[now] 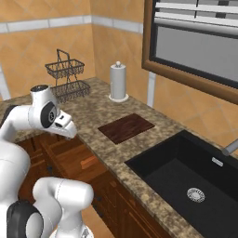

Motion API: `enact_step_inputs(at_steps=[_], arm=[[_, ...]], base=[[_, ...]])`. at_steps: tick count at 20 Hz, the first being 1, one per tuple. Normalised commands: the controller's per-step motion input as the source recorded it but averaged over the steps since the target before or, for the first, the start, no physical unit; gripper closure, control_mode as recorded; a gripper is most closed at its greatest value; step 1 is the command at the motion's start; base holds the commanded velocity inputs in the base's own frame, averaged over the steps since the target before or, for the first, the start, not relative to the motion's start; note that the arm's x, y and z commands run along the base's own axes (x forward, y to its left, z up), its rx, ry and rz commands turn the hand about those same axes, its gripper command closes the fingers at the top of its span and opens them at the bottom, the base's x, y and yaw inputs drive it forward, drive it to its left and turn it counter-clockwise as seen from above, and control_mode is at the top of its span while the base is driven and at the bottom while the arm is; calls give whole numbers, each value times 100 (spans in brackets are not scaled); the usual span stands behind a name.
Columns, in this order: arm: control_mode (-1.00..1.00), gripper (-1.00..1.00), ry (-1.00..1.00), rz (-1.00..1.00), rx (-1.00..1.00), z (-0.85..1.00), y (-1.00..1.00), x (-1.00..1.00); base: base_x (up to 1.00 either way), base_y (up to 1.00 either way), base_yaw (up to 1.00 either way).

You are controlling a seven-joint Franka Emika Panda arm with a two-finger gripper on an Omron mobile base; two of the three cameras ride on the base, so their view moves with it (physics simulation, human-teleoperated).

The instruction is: Pick up the knife from the drawer and place it on the cutting board. Then place the meat from the plate to the cutting board.

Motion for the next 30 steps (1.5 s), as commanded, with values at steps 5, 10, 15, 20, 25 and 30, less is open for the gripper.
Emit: enact_step_inputs(at_steps=[5,10,15,20,25,30], arm=[[-100,-100,9,-14,0,-37,9,1],[-100,-100,10,-6,0,-22,0,-2],[-100,-100,8,-11,0,-53,0,0],[-100,-100,2,-11,1,-57,0,2],[-100,-100,10,-10,0,-54,0,20],[-100,-100,13,-6,4,-47,1,29]], base=[[0,0,0],[0,0,0],[0,0,0],[0,0,0],[0,0,0],[0,0,0]])
